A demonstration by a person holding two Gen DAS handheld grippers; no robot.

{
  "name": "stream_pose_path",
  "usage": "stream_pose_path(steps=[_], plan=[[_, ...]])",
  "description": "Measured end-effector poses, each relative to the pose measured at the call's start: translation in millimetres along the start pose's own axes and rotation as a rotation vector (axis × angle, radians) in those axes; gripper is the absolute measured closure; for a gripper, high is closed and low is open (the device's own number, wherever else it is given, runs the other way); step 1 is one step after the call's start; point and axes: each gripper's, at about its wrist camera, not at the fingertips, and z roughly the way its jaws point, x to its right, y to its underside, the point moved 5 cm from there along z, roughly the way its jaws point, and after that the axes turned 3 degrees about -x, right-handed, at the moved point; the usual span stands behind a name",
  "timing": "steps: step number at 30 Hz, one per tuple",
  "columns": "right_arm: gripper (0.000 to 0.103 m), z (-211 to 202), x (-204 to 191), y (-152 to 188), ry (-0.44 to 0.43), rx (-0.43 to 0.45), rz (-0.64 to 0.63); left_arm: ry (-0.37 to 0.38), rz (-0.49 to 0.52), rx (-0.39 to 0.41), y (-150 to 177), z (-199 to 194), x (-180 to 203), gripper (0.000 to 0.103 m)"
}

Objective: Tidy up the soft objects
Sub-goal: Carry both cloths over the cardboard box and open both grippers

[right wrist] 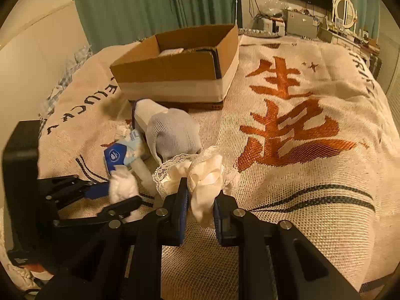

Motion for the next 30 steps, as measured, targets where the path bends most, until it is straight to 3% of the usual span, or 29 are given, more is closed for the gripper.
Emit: stream_pose_path(steps=[10, 19, 24, 30], plan=[[0.086, -48.0, -18.7, -17.2, 0.016, 0.101, -0.032, -0.048, -0.012, 0.184, -27.3, -77.9, -21.8, 0.071], [0.086, -97.4, -47.6, -98.8, -0.009, 0.27, -0.116, -0.078, 0.019, 0.363, -96.6, -135.4, -35.1, 0.071], [0.086, -87.6, -50.0, -154.9, -0.03, 0.318, -0.118, -0.103, 0.034, 0.417, -142.0, -141.2, -49.8, 0.071], [0.086, -45.7, -37.8, -210.3, -0.048, 0.321, -0.103, -0.122, 0.034, 0.407, -193.9, -108.3, -71.4, 0.07]])
